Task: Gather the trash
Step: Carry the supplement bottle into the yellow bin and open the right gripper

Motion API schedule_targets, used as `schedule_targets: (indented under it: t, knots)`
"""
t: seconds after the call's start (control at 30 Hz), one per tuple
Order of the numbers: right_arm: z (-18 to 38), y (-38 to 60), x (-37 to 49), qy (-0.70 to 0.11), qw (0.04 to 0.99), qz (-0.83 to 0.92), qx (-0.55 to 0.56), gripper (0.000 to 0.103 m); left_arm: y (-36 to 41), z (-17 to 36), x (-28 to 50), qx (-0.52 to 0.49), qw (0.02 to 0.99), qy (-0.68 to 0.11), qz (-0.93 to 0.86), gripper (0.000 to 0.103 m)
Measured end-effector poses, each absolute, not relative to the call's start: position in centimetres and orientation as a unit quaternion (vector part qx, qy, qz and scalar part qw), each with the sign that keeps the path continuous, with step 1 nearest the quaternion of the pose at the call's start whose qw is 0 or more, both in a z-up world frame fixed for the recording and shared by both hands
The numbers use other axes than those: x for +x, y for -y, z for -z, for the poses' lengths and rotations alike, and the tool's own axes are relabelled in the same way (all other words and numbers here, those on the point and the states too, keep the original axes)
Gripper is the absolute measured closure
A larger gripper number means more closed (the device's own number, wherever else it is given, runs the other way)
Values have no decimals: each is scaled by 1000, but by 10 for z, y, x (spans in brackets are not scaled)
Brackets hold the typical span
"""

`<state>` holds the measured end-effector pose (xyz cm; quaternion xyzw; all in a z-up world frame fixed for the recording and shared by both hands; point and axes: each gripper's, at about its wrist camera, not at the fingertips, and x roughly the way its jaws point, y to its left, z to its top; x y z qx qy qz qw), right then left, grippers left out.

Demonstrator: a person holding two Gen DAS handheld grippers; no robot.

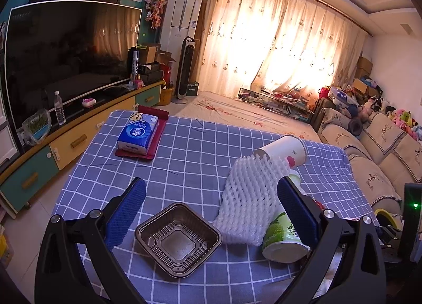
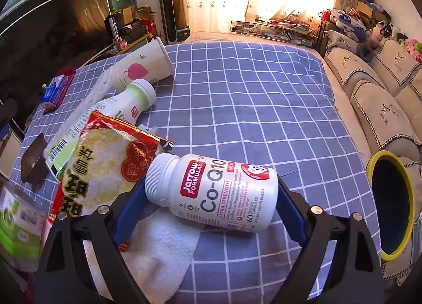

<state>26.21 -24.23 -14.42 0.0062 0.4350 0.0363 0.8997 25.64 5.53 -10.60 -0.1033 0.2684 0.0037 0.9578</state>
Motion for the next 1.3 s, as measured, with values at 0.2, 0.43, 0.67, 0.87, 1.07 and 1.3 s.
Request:
schedule_targets:
  t: [0.2,0.43,0.67,0.87,1.07,1.3]
  knots:
    - [138,258,254,-428,902,-42,22,18,-56,111,260,-104,956,-274,-3,5]
    - [123,286,235,-413,910,-35,26,18,-56,115,264,-106,954,-282,-2,5]
    - [105,347,210,-390,920,11,46,18,-57,115,263,-104,955,-279,-7,5]
    - [115,437,197,-392,909,110,89,18,-56,114,262,-99,955,-278,-8,5]
    - [156,511,203,-438,872,189,112,18,-53,116,262,-95,955,-280,-8,5]
    - [208,541,223,-496,834,221,103,18,-51,119,266,-88,954,-287,-10,5]
